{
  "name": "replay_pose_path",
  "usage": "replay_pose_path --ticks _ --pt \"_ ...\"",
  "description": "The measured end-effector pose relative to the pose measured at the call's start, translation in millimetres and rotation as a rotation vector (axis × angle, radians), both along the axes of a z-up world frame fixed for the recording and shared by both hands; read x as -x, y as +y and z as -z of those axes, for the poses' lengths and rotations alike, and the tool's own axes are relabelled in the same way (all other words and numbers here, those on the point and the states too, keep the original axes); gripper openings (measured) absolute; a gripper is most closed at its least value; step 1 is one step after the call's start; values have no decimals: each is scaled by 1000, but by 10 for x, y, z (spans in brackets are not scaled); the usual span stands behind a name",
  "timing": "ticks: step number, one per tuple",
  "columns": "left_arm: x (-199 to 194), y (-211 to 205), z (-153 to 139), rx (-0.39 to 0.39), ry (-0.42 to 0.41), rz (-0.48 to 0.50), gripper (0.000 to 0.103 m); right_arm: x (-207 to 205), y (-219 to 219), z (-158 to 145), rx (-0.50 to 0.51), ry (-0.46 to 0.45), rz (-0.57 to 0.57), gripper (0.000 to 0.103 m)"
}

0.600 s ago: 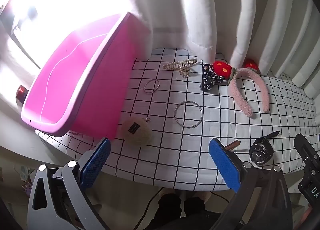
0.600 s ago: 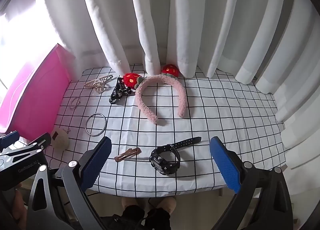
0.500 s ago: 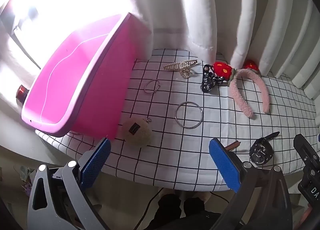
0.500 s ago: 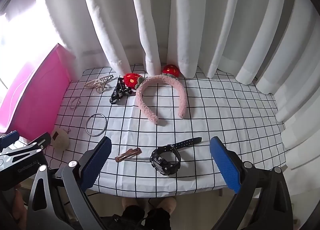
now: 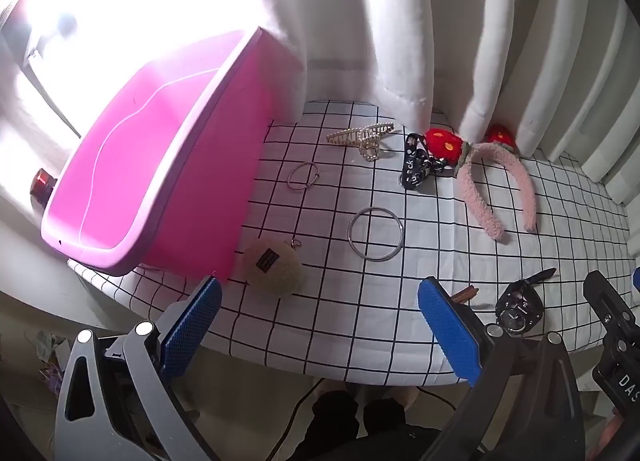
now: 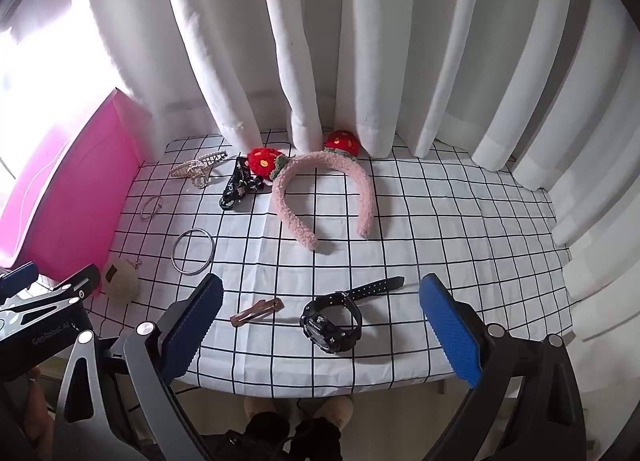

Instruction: Organize jewelry

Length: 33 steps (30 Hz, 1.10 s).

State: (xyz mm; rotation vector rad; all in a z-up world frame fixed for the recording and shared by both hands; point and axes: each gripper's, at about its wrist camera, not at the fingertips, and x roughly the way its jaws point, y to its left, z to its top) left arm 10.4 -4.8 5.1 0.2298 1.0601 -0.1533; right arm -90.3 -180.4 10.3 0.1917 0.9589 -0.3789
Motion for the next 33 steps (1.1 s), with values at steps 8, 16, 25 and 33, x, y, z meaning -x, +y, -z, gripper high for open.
replay_pose_path --ticks 8,16,25,33 --pt "45 38 1 5 -9 -6 97 -8 11 -6 2 -1 -1 94" --pt "43 43 1 5 -9 -6 97 -15 4 -4 1 -2 -2 94" --pt "20 40 -15 5 -8 -8 97 -56 -8 17 0 -2 -1 94" --pt "21 41 -14 6 -9 -9 97 -27 7 1 1 -4 -1 94"
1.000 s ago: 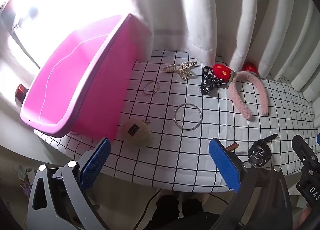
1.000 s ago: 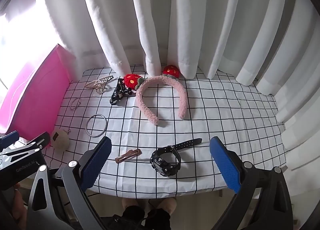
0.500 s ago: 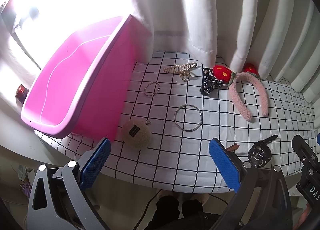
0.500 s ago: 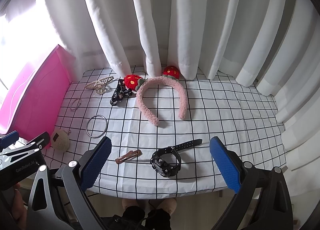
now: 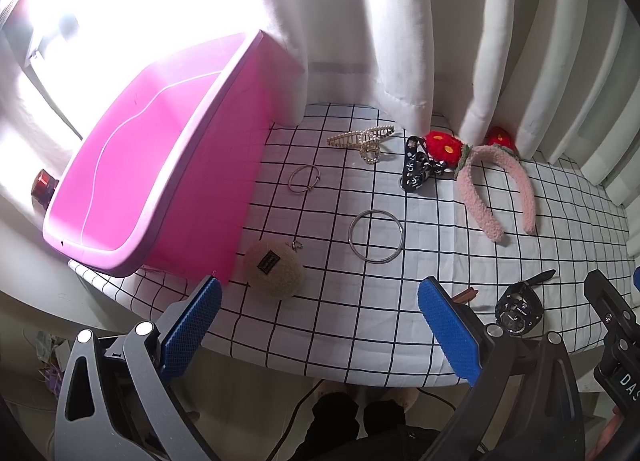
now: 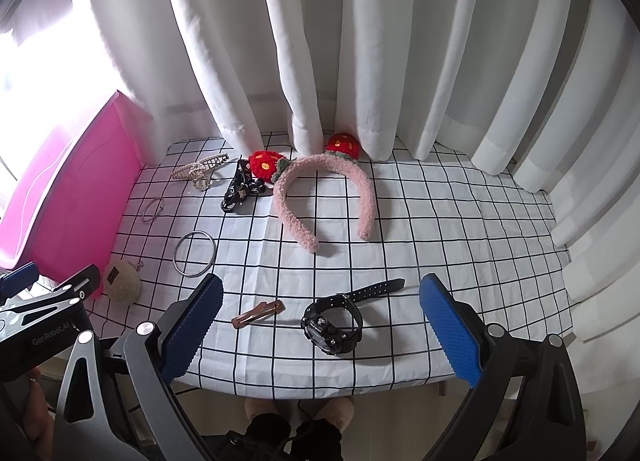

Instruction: Organize jewelry

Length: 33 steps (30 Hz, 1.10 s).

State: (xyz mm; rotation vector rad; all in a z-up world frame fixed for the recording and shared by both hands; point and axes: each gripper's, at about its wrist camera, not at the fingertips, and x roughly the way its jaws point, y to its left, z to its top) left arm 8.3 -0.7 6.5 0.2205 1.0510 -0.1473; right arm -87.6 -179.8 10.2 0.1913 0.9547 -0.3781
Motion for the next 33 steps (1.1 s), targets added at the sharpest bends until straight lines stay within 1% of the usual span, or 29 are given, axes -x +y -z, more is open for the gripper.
replay_pose_path --ticks 10,19,23,28,33 --pt "14 -11 -6 -1 1 4 97 13 -8 -33 -13 -5 3 94" --pt "90 -79 20 -1 10 19 97 119 -78 17 -20 -7 17 94" --pt "111 -132 140 32 52 41 97 201 -151 102 -29 7 30 94" --pt "168 -248 372 20 101 67 97 339 -312 311 -68 37 52 94" --pt "269 -418 580 3 107 117 97 428 -509 583 -103 70 63 94"
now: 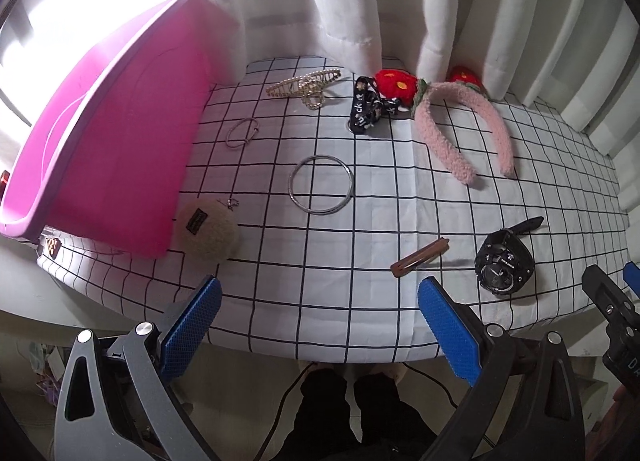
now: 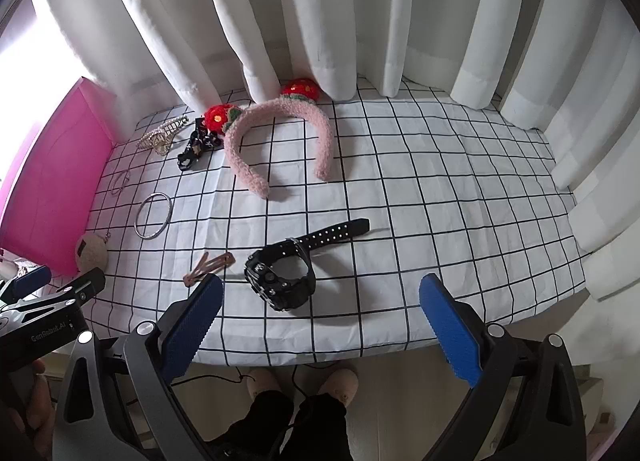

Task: Organize jewelry
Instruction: 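Grasp the brown hair clip with the left tool while the right tool grasps the black watch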

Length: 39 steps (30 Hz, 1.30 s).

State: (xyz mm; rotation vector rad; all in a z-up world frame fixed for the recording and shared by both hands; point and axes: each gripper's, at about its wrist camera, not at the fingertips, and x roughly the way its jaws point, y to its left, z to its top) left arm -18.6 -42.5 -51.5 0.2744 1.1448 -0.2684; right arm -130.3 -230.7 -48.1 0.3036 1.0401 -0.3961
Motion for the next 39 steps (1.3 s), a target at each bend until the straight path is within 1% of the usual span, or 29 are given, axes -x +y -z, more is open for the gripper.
replay_pose_path --ticks 5,10,15,22,32,39 --pt "43 -174 216 -12 11 30 97 -23 -115 277 -28 27 -41 94" --pt "42 -283 418 7 29 47 97 -122 -128 509 -74 33 -105 94" --pt "31 -374 599 21 36 65 97 -238 -100 705 -85 45 -145 94" --pt "-9 -448 814 34 33 103 97 -362 -106 880 -101 54 -177 94" --pt "-117 -426 1031 57 31 116 97 -484 -106 1075 -81 79 -196 94" --pt "-175 -437 1166 73 43 116 97 -541 -127 1191 -112 76 -214 94"
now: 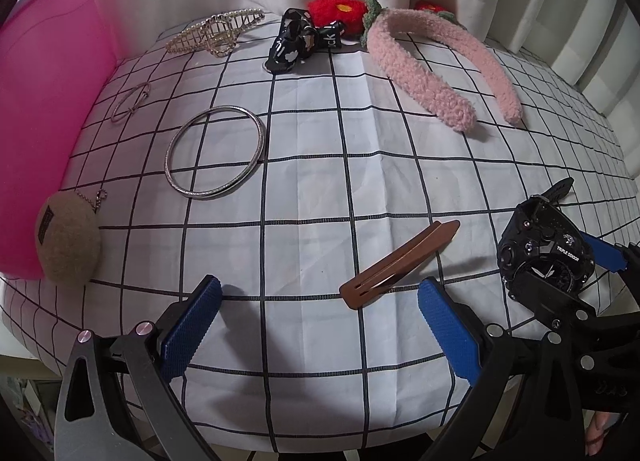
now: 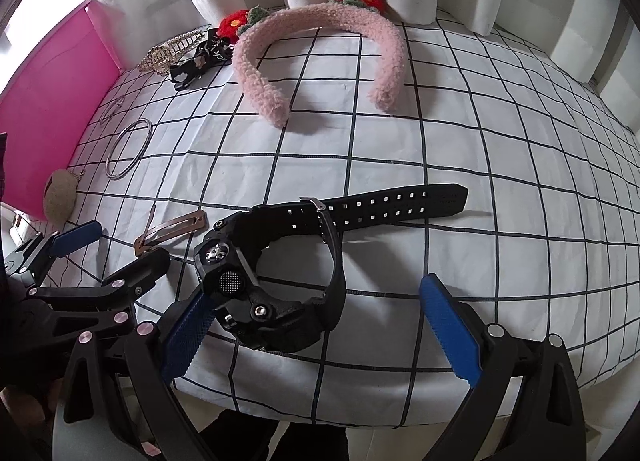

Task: Organize jewelry
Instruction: 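Grasp the brown hair clip with the left tool while the right tool grasps the black watch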

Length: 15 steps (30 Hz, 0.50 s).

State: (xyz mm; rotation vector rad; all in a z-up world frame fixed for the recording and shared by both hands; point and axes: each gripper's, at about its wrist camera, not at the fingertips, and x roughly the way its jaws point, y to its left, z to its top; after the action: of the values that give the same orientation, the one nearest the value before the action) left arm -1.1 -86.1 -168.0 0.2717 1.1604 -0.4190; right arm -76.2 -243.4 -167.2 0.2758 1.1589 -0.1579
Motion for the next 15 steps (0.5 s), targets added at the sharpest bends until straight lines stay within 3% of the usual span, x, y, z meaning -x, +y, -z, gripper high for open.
replay_pose_path --ticks 12,15 --pt "47 -59 8 31 -87 7 95 4 -31 -2 -17 -41 -23 93" --pt "95 -71 -17 38 -106 21 88 27 -2 -24 -26 -54 -41 84"
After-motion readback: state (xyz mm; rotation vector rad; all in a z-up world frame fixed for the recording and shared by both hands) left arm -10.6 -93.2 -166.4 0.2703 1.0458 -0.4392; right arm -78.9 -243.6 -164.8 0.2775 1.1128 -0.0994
